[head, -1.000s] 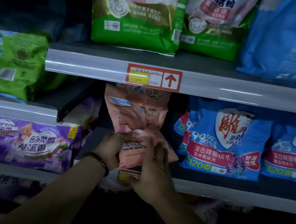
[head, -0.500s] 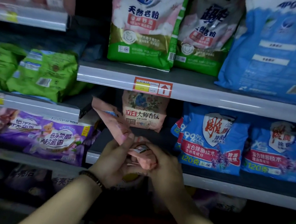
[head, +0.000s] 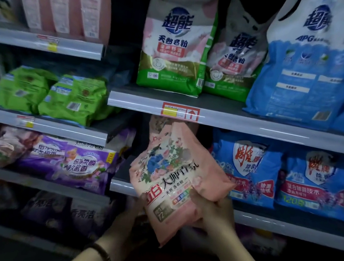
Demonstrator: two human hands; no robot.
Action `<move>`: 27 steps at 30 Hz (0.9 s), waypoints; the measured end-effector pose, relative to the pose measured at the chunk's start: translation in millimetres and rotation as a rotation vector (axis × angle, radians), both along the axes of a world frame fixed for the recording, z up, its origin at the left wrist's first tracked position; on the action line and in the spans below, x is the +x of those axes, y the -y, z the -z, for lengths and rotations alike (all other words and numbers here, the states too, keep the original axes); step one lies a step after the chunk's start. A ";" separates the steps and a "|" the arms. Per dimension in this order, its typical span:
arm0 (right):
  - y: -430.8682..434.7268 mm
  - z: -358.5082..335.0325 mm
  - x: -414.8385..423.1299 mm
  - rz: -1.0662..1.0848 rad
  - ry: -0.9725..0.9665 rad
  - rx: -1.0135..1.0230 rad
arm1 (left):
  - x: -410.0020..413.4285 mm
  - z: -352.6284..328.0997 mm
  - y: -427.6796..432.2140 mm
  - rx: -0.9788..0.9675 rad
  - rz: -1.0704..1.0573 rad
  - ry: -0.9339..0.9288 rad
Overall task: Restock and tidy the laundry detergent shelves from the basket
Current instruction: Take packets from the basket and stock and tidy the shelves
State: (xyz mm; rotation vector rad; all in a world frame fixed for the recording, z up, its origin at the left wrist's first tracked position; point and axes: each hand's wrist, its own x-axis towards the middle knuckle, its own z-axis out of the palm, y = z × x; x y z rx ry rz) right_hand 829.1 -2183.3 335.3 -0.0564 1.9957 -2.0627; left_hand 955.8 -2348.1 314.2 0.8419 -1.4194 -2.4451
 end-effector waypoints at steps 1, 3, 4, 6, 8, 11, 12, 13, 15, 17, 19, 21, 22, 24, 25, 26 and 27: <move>-2.7 2.3 3.0 -0.011 0.058 -0.054 | 0.1 3.3 -2.8 0.123 0.061 -0.033; -9.4 6.6 9.2 -0.023 0.158 -0.128 | 0.6 4.4 -11.3 0.294 0.099 -0.132; -13.0 8.2 12.7 -0.051 0.192 -0.158 | -2.4 5.7 -11.0 0.327 0.073 -0.178; -22.7 8.9 18.5 -0.176 0.224 -0.226 | -7.7 3.7 -10.3 0.292 0.019 -0.222; -34.8 7.9 16.7 -0.260 0.252 -0.268 | -13.6 4.6 -0.7 0.207 0.012 -0.245; -46.4 12.9 3.6 -0.223 0.250 -0.263 | -19.9 1.0 19.9 0.058 0.035 -0.244; -46.7 13.6 0.6 -0.216 0.229 -0.251 | -22.9 -1.0 26.6 0.029 0.042 -0.252; -45.4 13.7 -1.5 -0.214 0.209 -0.254 | -25.6 -3.1 32.7 0.011 0.047 -0.266; -39.3 12.1 -3.8 -0.204 0.189 -0.289 | -30.8 -6.9 44.0 -0.010 0.039 -0.297; -31.9 9.6 -8.1 -0.189 0.166 -0.300 | -36.3 -5.8 55.9 -0.039 0.027 -0.298; -24.4 15.1 -17.2 -0.180 0.107 -0.246 | -41.2 -3.9 64.0 -0.074 0.026 -0.290; -16.0 23.3 -28.6 -0.187 -0.007 -0.115 | -48.5 -2.9 67.5 -0.140 -0.003 -0.273; -11.1 24.5 -33.0 -0.186 -0.079 -0.027 | -53.7 -2.5 68.7 -0.167 -0.029 -0.255; -1.3 30.8 -47.3 -0.195 -0.183 0.133 | -66.0 1.3 74.1 -0.197 -0.073 -0.214; 4.2 32.3 -53.8 -0.204 -0.210 0.193 | -72.2 3.6 78.2 -0.207 -0.081 -0.205; 9.4 34.7 -61.5 -0.200 -0.238 0.257 | -78.9 5.4 82.2 -0.215 -0.076 -0.203; 14.5 38.3 -69.7 -0.186 -0.273 0.315 | -86.6 7.4 87.4 -0.222 -0.066 -0.204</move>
